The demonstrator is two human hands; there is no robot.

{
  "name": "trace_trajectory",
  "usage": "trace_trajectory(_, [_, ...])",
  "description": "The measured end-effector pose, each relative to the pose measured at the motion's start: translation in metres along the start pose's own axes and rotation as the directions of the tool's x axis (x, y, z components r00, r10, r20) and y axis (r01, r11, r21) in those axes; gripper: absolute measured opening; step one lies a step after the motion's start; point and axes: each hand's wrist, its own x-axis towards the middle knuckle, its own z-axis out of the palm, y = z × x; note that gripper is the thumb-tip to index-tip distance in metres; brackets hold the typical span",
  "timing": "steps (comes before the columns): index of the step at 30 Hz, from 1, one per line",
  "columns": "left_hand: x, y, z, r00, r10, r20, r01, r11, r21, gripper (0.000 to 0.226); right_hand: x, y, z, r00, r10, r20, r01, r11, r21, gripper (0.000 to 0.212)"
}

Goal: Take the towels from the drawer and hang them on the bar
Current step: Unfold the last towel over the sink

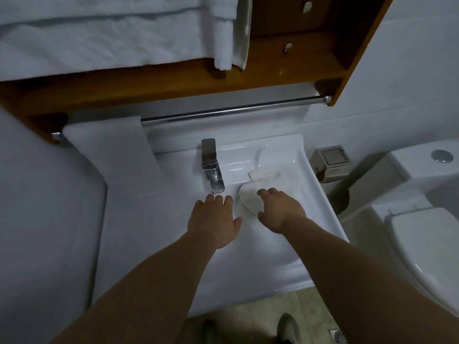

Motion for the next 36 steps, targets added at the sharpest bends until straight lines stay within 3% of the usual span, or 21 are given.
trace_trajectory(5, [0.039,0.023,0.043,0.999,-0.02,0.035,0.021,1.0,-0.009,0.057,0.04,0.014,0.048,0.997,-0.051,0.051,0.051,0.999,0.004,0.058])
trace_trajectory(11, [0.087,0.022,0.097,0.997,-0.051,0.063,0.052,0.998,-0.02,0.056,0.085,0.017,0.102,0.996,-0.09,-0.011,0.09,0.996,0.008,0.052])
trace_trajectory(21, [0.114,0.02,0.168,0.994,-0.051,0.1,0.053,0.998,-0.018,0.053,0.138,0.034,0.157,0.997,-0.051,-0.058,0.034,0.966,-0.258,0.035])
trace_trajectory(23, [0.114,0.022,0.167,0.993,-0.051,0.102,0.055,0.998,-0.037,0.051,0.142,0.036,0.152,0.999,-0.022,-0.036,0.013,0.972,-0.233,0.032])
trace_trajectory(27, [0.108,0.023,0.142,0.991,-0.07,0.114,0.076,0.996,-0.054,0.047,0.137,0.033,0.12,0.996,0.058,0.067,-0.057,0.998,-0.016,0.033])
trace_trajectory(31, [0.088,0.02,0.09,0.987,-0.089,0.137,0.106,0.987,-0.118,0.05,0.108,0.03,0.062,0.992,0.008,0.127,-0.024,0.992,0.121,0.027])
trace_trajectory(36, [0.054,0.009,0.004,0.986,-0.083,0.146,0.122,0.951,-0.284,0.056,0.069,0.027,-0.042,0.995,-0.078,0.059,0.059,0.961,0.269,0.02])
